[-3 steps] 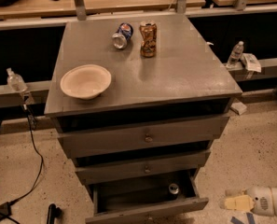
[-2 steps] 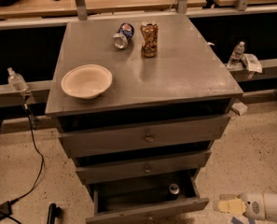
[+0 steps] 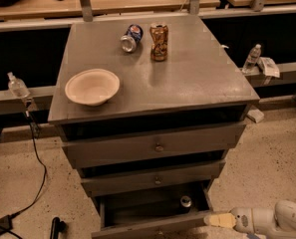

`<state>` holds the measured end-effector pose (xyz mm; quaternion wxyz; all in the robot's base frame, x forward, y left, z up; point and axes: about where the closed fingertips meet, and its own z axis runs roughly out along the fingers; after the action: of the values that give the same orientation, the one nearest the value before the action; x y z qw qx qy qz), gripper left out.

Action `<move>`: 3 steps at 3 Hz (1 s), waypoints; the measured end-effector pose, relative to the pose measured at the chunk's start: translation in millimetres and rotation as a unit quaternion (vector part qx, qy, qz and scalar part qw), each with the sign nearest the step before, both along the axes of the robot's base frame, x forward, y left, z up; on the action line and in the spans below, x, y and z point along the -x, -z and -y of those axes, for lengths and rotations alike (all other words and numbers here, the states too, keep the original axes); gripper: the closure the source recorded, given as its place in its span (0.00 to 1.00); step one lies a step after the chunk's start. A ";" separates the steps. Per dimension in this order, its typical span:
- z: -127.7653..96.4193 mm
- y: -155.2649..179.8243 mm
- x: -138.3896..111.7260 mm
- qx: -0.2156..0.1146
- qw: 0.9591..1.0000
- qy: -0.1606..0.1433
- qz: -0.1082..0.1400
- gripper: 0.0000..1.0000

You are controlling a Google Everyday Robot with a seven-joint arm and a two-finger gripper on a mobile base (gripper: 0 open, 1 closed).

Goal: Pick redbull can from bottom drawer and place on counter

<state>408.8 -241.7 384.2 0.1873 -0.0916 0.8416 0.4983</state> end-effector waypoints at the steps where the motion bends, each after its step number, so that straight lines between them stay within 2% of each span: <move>1: -2.8 5.2 -10.5 0.013 1.000 -0.004 0.027 0.00; 2: -8.7 26.9 -50.7 0.052 0.991 -0.015 0.119 0.00; 3: -9.6 38.0 -72.1 0.070 0.983 -0.021 0.168 0.00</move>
Offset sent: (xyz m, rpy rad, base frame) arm 0.0818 0.0078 -0.0398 -0.1711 -0.3757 0.0396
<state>480.9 -232.1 346.2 0.3085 -0.2044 0.8289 0.4196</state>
